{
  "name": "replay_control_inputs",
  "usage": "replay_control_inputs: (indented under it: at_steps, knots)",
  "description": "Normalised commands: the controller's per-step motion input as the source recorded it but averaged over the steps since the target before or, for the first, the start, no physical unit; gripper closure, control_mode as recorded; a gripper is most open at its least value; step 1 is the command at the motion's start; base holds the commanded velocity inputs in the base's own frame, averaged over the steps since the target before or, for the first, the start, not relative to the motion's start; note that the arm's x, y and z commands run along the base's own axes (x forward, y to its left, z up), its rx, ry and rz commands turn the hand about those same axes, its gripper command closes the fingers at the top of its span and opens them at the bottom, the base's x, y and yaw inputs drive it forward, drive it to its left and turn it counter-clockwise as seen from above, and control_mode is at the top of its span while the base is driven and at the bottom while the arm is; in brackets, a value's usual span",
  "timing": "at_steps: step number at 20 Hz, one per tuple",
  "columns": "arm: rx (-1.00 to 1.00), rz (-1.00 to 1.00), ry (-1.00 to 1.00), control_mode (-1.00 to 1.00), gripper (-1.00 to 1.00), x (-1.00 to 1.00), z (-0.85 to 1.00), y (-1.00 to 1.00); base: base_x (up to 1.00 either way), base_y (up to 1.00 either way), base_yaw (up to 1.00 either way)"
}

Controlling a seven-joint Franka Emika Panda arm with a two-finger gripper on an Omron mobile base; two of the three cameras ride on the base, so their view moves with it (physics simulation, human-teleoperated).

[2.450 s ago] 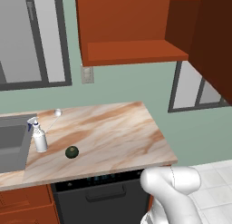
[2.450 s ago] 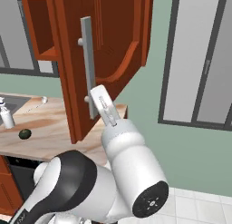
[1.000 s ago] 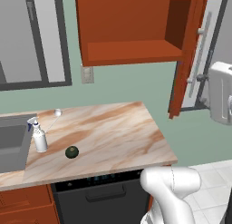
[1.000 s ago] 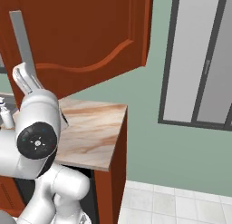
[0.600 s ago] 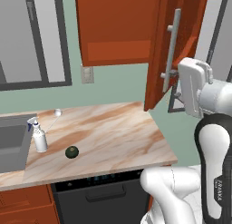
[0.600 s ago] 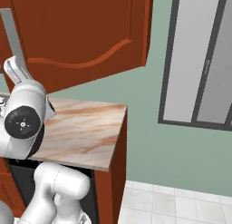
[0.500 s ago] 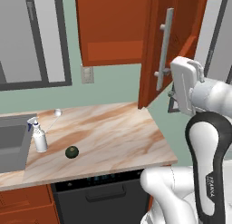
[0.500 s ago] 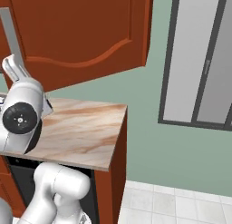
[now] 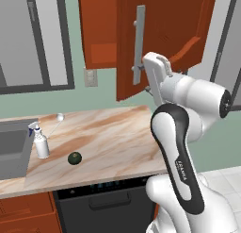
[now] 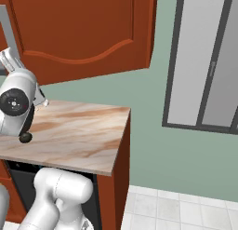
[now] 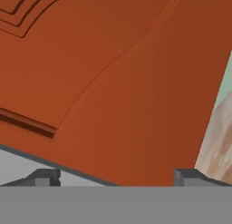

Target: Open the cabinet. Pick the spray and place it next to the sink. Then close the cabinet.

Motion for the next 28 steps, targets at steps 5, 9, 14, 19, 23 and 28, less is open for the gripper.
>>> replay_control_inputs:
  at_steps: [5,9,14,19,23,28]
  knots:
    - [0.0,0.0,0.0,-1.0,-1.0,0.7,0.05,0.46,0.0,0.0,0.0]
    - [0.0,0.0,0.03,-1.0,-1.0,0.74,0.04,0.38,0.0,0.0,0.0]
    - [0.0,0.0,0.08,-1.0,-1.0,0.75,0.03,0.29,0.0,0.0,0.0]
    - [0.0,0.0,0.05,-1.0,-1.0,0.74,0.02,0.21,0.0,0.0,0.0]
    - [0.0,0.0,0.02,-1.0,-1.0,0.72,0.0,0.17,0.0,0.0,0.0]
    - [0.0,0.0,0.0,-1.0,-1.0,0.67,0.0,0.12,0.0,0.0,0.0]
